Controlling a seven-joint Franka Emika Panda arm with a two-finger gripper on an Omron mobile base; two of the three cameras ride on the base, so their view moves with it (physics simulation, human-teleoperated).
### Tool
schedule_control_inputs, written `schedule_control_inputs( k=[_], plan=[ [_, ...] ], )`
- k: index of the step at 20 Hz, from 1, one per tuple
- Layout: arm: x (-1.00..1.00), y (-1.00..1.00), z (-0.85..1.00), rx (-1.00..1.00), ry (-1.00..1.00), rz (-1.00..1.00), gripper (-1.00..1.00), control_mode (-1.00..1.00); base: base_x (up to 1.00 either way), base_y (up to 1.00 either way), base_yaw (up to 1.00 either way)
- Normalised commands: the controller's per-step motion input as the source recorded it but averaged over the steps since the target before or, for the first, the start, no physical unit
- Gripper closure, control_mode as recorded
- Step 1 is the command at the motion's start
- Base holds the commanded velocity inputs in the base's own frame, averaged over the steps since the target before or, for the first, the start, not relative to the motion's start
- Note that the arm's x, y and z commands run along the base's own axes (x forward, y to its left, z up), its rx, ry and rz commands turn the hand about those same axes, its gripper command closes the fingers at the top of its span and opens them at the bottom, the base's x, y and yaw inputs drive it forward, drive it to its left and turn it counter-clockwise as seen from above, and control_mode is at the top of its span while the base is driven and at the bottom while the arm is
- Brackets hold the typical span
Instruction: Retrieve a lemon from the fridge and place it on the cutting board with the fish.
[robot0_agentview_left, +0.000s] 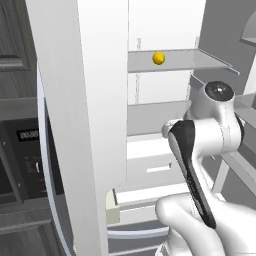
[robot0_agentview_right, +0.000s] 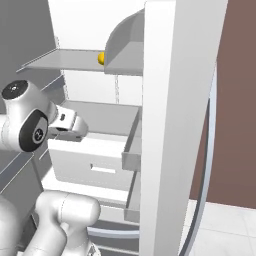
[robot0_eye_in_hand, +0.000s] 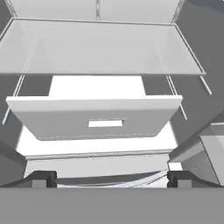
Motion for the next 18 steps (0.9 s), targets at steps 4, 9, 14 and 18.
schedule_control_inputs(
  k=[4, 9, 14, 18],
  plan=[
    [0.00, 0.00, 0.83, -0.08, -0.19, 0.06, -1.00, -1.00, 0.00, 0.00, 0.00],
    [0.00, -0.12, 0.93, 0.02, -0.02, 0.09, -1.00, -1.00, 0.00, 0.00, 0.00],
    [-0.08, -0.11, 0.64, 0.06, -0.04, 0.07, -1.00, -1.00, 0.00, 0.00, 0.00],
    [0.01, 0.00, 0.26, -0.04, -0.12, 0.00, -1.00, -1.00, 0.00, 0.00, 0.00]
  ],
)
